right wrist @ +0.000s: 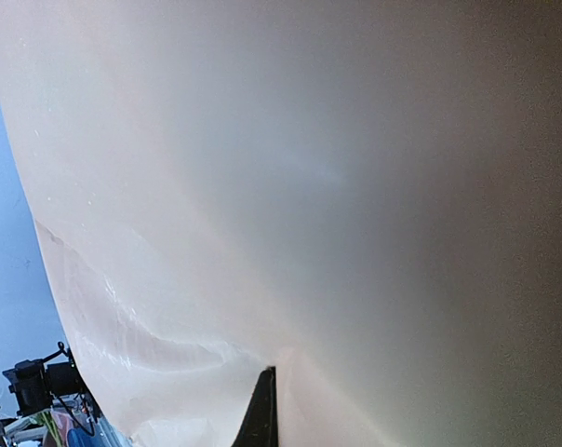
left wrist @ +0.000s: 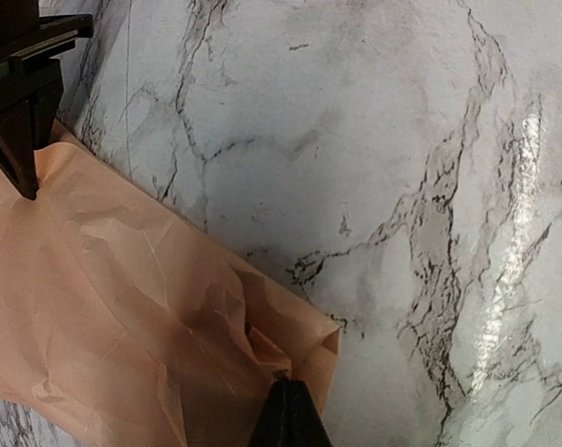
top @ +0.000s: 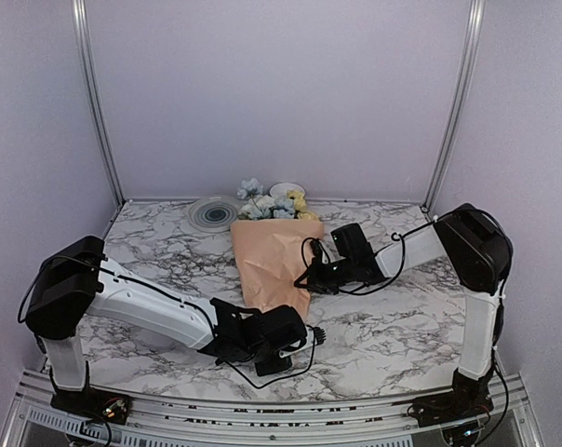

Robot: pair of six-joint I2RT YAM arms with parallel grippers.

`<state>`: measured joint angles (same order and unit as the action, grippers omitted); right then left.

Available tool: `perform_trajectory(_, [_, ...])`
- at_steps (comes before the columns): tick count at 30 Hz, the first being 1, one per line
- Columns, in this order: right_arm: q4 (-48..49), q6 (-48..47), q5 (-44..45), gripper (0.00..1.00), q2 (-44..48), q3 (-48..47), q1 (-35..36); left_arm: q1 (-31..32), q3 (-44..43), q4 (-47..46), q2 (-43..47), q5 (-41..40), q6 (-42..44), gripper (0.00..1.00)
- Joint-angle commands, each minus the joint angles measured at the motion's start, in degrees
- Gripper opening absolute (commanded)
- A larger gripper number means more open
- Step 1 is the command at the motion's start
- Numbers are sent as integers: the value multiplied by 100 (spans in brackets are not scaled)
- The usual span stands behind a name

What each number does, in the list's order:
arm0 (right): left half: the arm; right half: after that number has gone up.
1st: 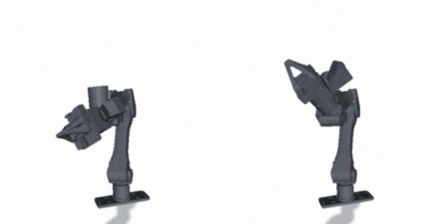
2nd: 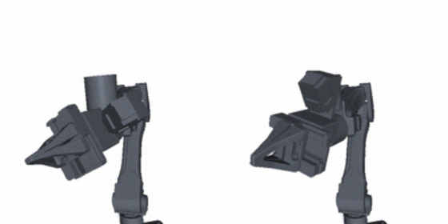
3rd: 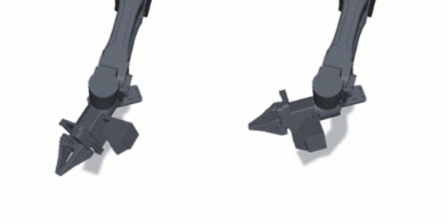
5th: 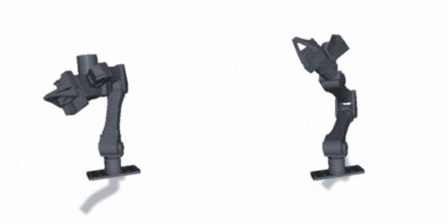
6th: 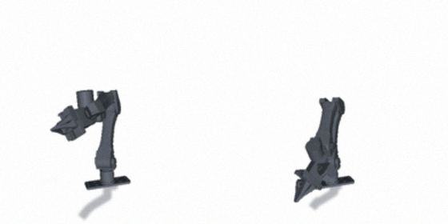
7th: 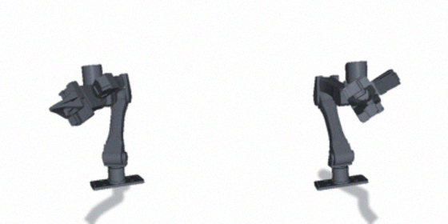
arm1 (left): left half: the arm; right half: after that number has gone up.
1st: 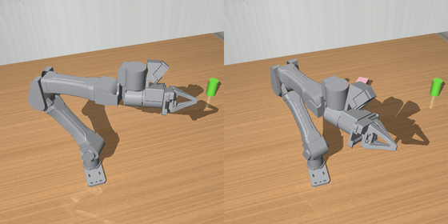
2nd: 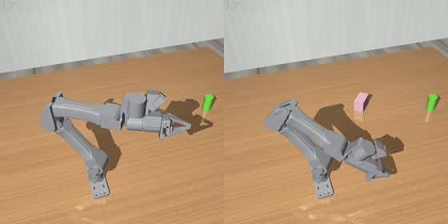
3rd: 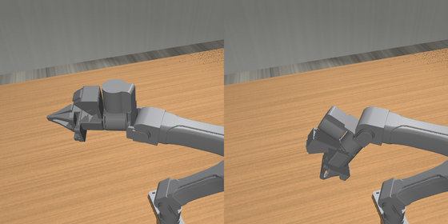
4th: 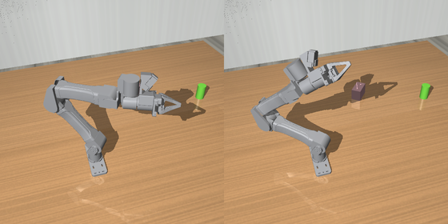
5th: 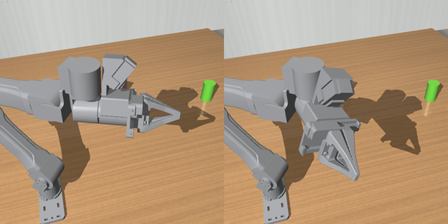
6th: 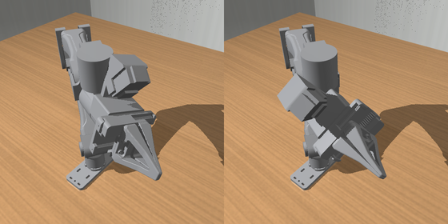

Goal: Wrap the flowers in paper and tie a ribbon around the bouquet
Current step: Press the fold line on the folded wrapping paper.

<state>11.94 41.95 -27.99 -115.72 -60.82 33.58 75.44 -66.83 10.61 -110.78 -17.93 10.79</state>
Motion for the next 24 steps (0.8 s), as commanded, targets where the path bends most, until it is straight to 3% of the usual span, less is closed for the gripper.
perform_trajectory(1, [25, 6, 269, 0, 250, 29, -23, 93, -191, 395, -422, 626, 274, 0])
perform_trajectory(6, [-248, -110, 503, 1, 360, -9, -128, 94, -177, 482, -510, 1032, 250, 0])
perform_trajectory(14, [-1568, -458, 1446, 19, 737, -274, -560, 94, -68, 499, -485, 1056, 205, 0])
perform_trajectory(18, [-1828, -667, 1502, 24, 1095, -202, -1075, 94, -44, 486, -461, 1150, 209, 0])
perform_trajectory(24, [-2078, -1277, 1315, 27, 1471, -443, -917, 85, -67, 428, -515, 1200, 263, 0])
